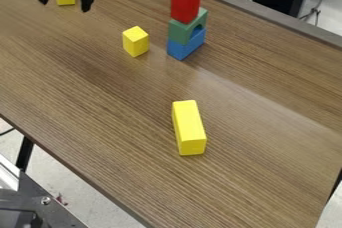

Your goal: Put the yellow cube on the red block

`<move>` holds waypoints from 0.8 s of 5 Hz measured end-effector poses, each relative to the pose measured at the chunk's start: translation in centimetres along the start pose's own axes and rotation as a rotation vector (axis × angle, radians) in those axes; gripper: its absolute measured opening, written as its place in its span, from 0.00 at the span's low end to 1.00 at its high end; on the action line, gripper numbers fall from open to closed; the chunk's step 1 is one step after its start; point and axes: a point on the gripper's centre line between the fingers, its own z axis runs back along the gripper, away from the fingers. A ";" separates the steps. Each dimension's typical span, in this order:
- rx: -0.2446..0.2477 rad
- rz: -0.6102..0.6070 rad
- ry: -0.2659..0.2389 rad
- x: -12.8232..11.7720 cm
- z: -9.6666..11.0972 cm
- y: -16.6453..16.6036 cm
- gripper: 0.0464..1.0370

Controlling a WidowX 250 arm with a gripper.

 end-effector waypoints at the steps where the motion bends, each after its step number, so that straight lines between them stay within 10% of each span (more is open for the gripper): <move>1: -0.023 0.095 -0.022 2.9 -1.0 0.5 0.96; 4: -0.069 0.234 -0.077 8.4 -5.3 3.9 0.96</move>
